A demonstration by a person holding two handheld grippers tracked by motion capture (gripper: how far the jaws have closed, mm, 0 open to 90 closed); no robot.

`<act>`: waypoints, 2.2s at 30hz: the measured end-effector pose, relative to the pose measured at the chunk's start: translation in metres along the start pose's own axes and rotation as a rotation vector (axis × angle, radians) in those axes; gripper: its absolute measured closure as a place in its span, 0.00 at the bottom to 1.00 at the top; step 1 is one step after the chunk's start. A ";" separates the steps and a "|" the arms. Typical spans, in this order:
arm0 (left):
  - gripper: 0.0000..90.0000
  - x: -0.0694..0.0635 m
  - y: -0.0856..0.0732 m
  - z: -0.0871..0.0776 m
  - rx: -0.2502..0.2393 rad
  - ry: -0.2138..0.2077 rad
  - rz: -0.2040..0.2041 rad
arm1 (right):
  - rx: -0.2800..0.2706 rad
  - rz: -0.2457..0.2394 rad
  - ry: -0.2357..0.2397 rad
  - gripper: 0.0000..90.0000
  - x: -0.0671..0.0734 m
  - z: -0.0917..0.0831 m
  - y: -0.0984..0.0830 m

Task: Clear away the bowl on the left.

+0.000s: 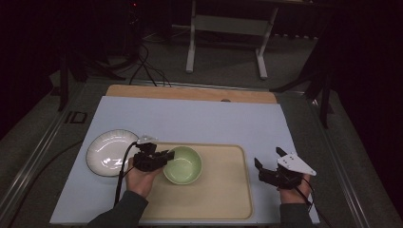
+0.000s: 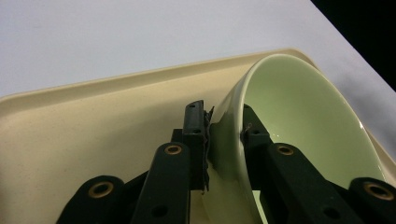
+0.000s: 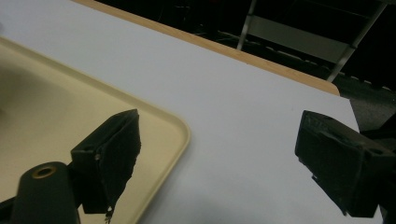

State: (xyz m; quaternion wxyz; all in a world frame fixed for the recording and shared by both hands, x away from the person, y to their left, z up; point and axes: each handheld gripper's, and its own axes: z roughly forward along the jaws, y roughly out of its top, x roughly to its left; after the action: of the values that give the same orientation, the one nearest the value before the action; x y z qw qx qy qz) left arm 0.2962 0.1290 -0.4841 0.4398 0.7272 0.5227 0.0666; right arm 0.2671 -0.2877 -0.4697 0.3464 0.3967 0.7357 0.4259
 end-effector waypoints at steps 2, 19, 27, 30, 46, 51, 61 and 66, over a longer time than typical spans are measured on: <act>0.87 0.000 0.000 0.001 0.001 0.000 0.001 | 0.000 0.000 0.000 0.15 0.000 0.000 0.000; 0.87 -0.005 -0.011 0.019 0.030 -0.015 -0.002 | 0.000 0.000 -0.001 0.15 0.000 0.000 0.000; 0.90 -0.009 -0.016 0.028 0.069 0.035 0.043 | 0.001 -0.003 0.001 0.15 0.001 0.000 0.000; 0.90 -0.009 -0.016 0.029 0.070 0.035 0.042 | 0.002 -0.003 0.000 0.15 0.001 0.000 0.000; 0.60 -0.013 -0.011 0.025 0.113 0.064 0.104 | 0.003 -0.003 0.001 0.15 0.000 0.000 0.000; 0.54 -0.014 -0.006 0.015 0.098 0.079 0.122 | 0.002 -0.004 0.001 0.15 0.000 0.000 0.000; 0.49 -0.011 0.005 -0.014 0.006 0.103 0.148 | 0.000 -0.001 -0.001 0.15 -0.001 -0.001 0.000; 0.47 -0.002 0.010 -0.038 -0.067 0.143 0.175 | -0.002 0.002 -0.002 0.15 -0.001 -0.001 0.000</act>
State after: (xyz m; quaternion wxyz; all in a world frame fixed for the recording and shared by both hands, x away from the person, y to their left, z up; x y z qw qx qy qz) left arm 0.2814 0.1483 -0.4530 0.4178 0.7486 0.4846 0.1739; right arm 0.2665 -0.2894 -0.4691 0.3469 0.3975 0.7347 0.4265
